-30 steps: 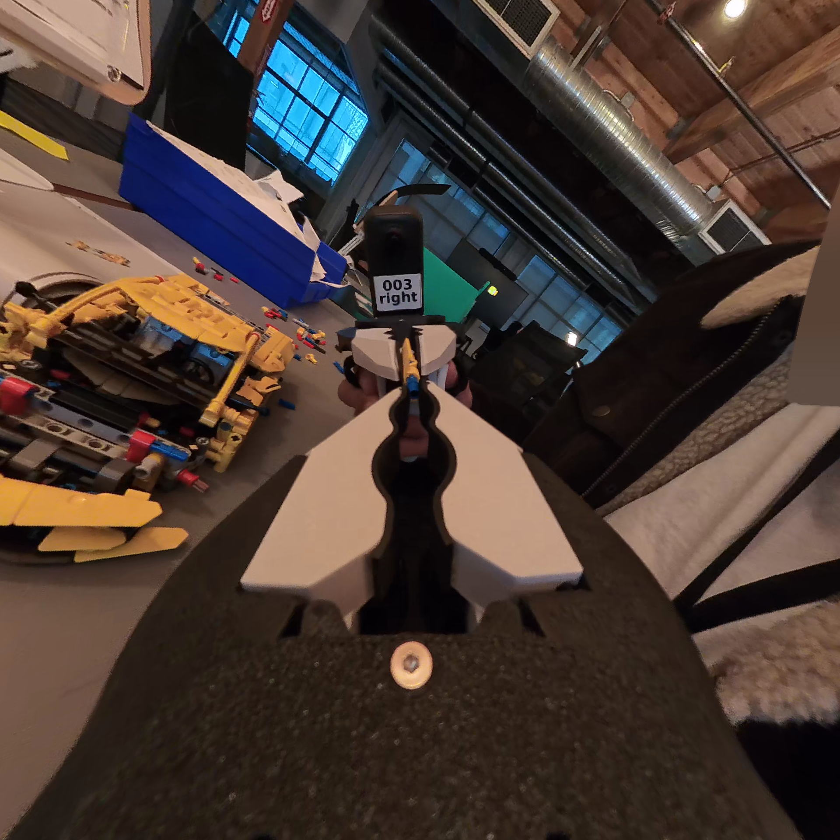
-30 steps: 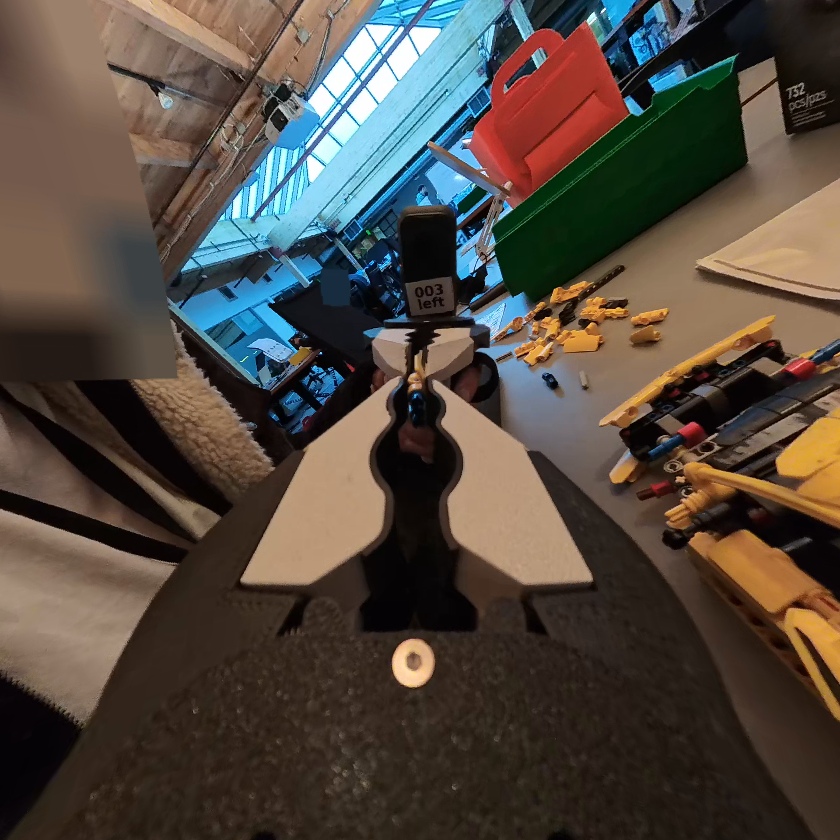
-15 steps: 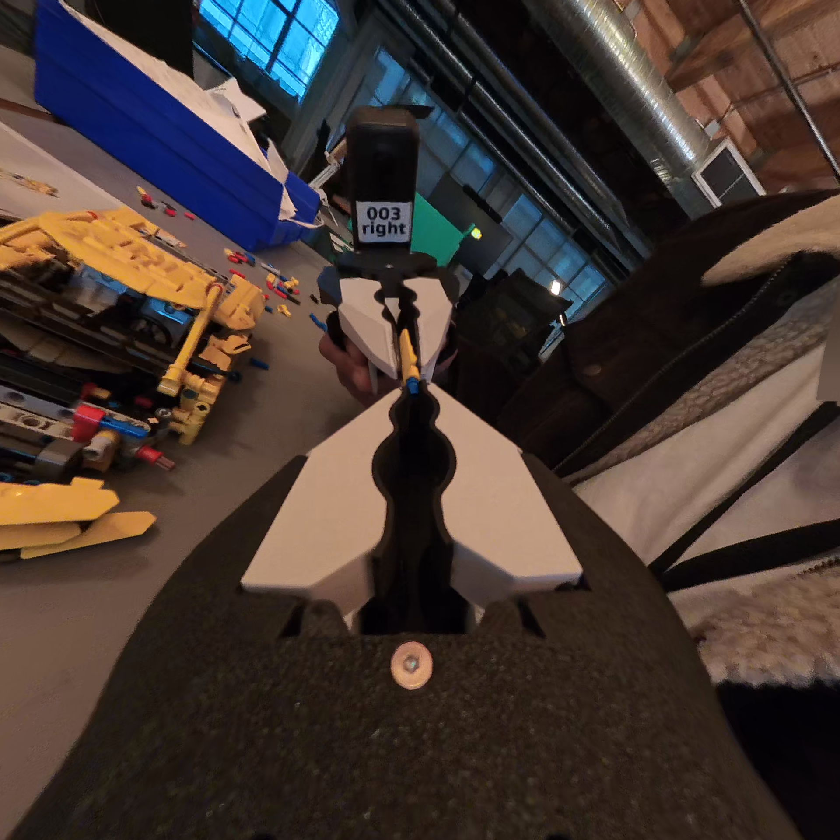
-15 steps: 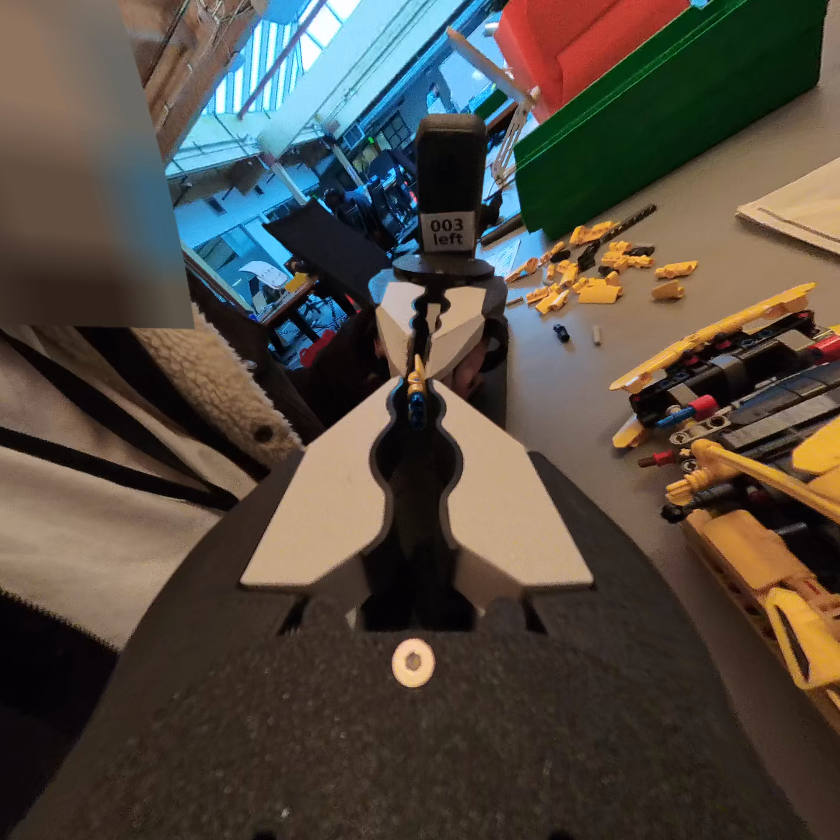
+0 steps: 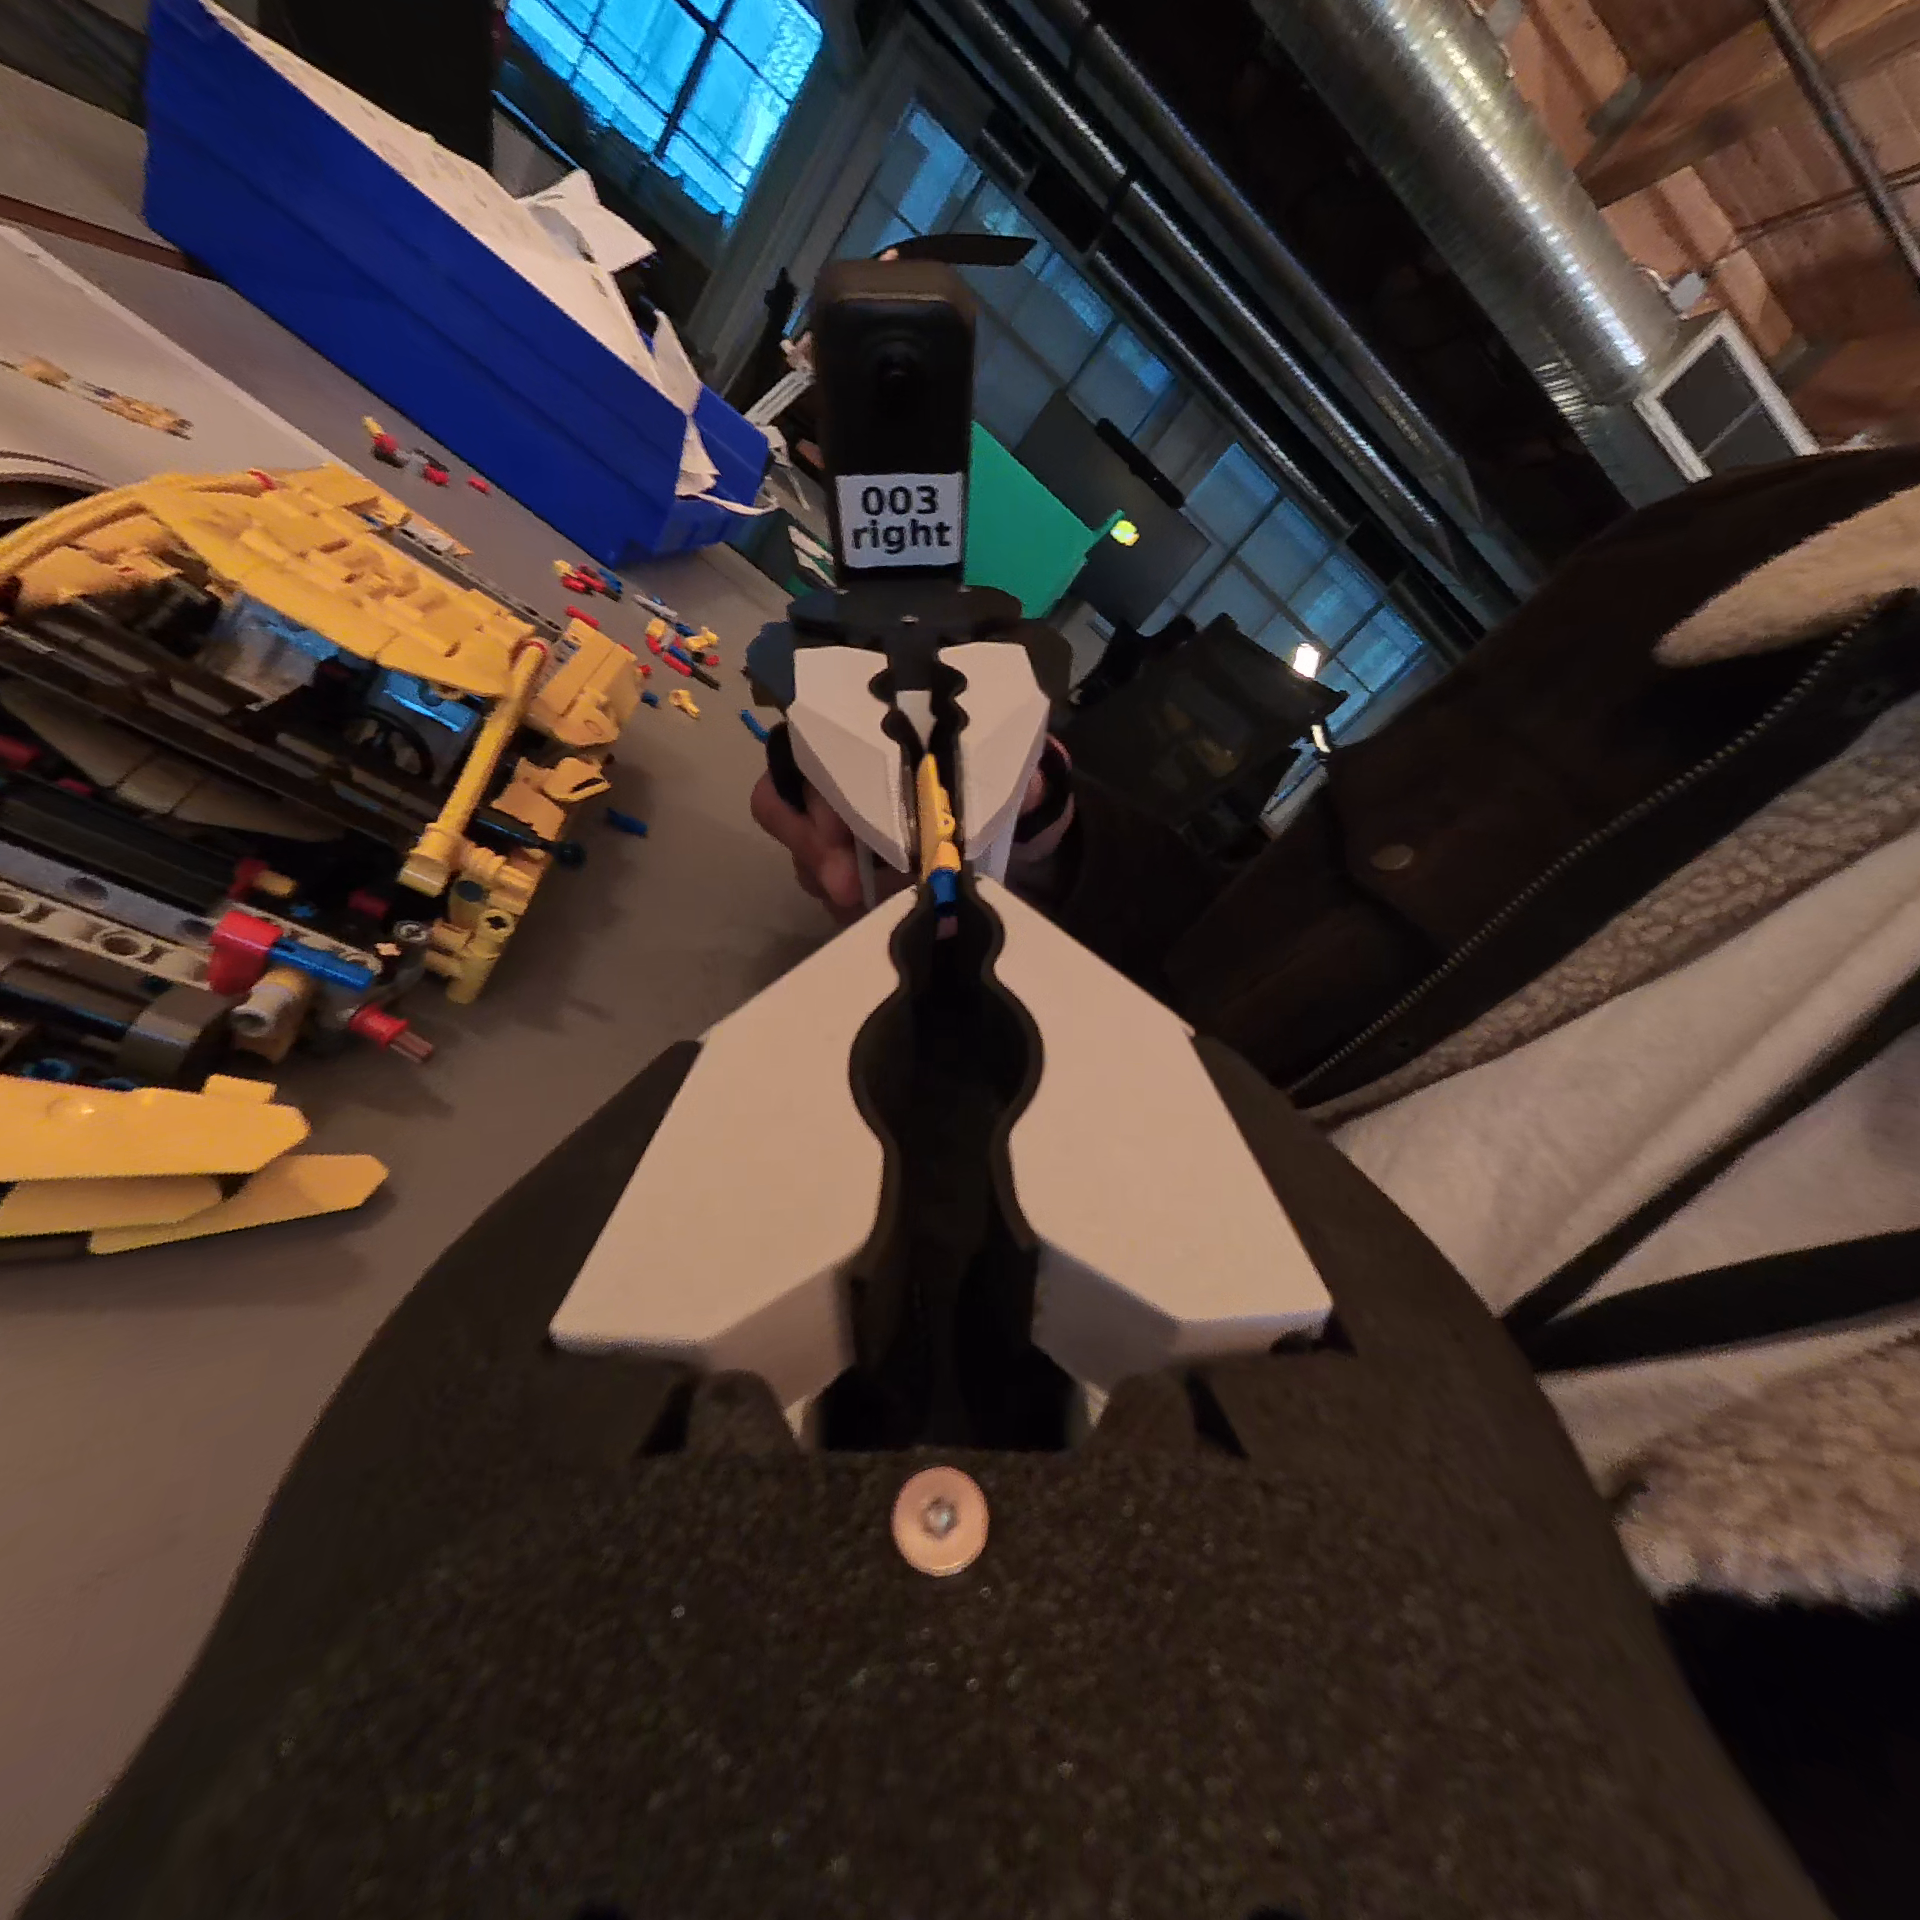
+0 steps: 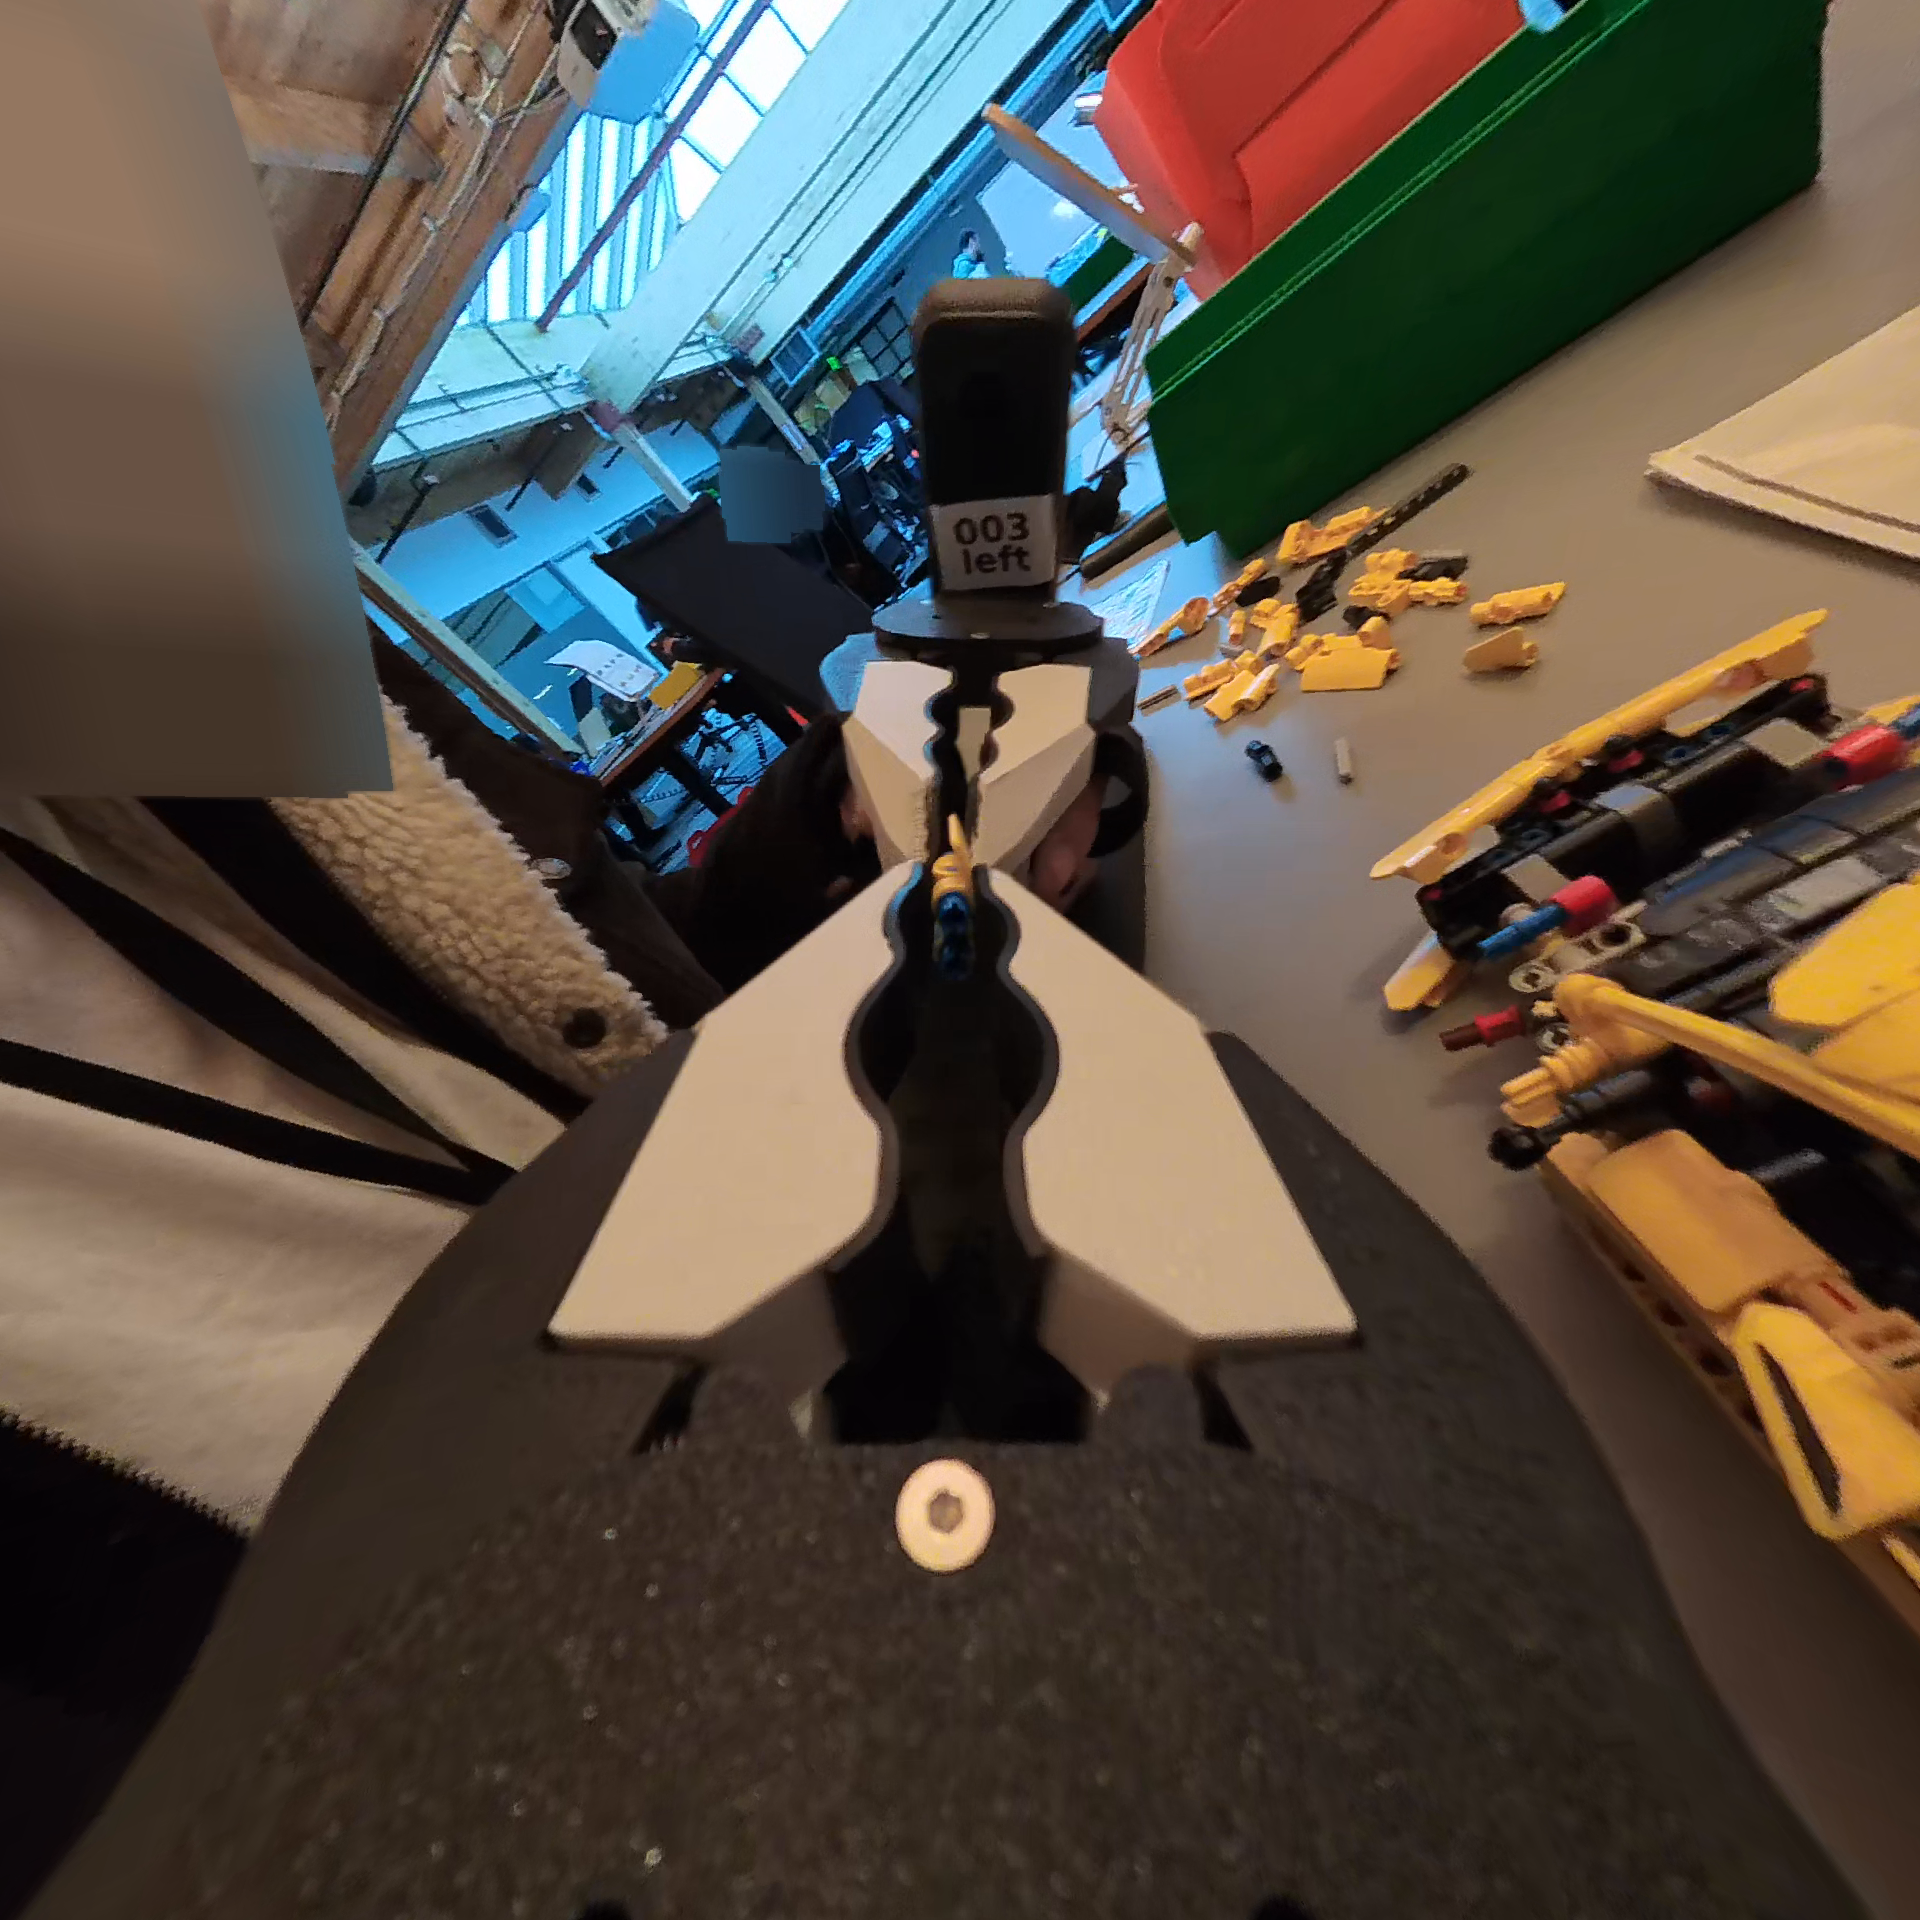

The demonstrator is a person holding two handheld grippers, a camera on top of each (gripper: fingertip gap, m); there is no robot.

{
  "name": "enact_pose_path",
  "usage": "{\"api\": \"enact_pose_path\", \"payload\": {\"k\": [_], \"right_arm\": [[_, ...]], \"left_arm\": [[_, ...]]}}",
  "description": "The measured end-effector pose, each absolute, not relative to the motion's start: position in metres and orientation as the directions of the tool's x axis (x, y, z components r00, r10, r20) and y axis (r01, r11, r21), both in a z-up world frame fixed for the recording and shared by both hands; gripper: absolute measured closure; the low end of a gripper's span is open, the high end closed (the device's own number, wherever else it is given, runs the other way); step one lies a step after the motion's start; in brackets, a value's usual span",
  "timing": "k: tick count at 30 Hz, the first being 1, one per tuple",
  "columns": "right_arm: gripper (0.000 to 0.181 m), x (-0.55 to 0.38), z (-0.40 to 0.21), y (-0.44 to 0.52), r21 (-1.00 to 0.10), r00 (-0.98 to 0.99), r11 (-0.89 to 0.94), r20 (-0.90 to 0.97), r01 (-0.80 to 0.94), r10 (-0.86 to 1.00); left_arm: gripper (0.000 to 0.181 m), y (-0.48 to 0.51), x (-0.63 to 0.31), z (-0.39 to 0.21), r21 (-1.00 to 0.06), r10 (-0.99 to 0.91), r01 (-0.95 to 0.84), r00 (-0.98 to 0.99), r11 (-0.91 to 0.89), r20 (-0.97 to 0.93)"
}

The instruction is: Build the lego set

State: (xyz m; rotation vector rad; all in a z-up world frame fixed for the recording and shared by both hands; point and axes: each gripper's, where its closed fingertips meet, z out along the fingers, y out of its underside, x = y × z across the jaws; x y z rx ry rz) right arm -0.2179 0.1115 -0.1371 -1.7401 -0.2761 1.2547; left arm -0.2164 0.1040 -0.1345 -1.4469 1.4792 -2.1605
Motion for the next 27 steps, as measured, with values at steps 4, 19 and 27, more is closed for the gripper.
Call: {"api": "enact_pose_path", "payload": {"k": [4,19,27], "right_arm": [[0.175,-0.217,-0.137,0.106,-0.770,0.455,-0.546,-0.636,-0.330,0.623],[0.175,-0.105,-0.224,0.023,-0.508,0.809,-0.844,-0.561,-0.171,0.174],[0.171,-0.098,-0.247,0.015,-0.525,0.841,-0.846,-0.494,-0.089,0.218]], "left_arm": [[0.178,0.098,-0.216,-0.135,-0.809,-0.606,-0.363,-0.536,-0.462,0.587],[0.167,0.098,-0.212,-0.140,-0.786,-0.605,-0.395,-0.501,-0.476,0.618],[0.167,0.102,-0.211,-0.139,-0.775,-0.599,-0.393,-0.492,-0.495,0.632]]}}
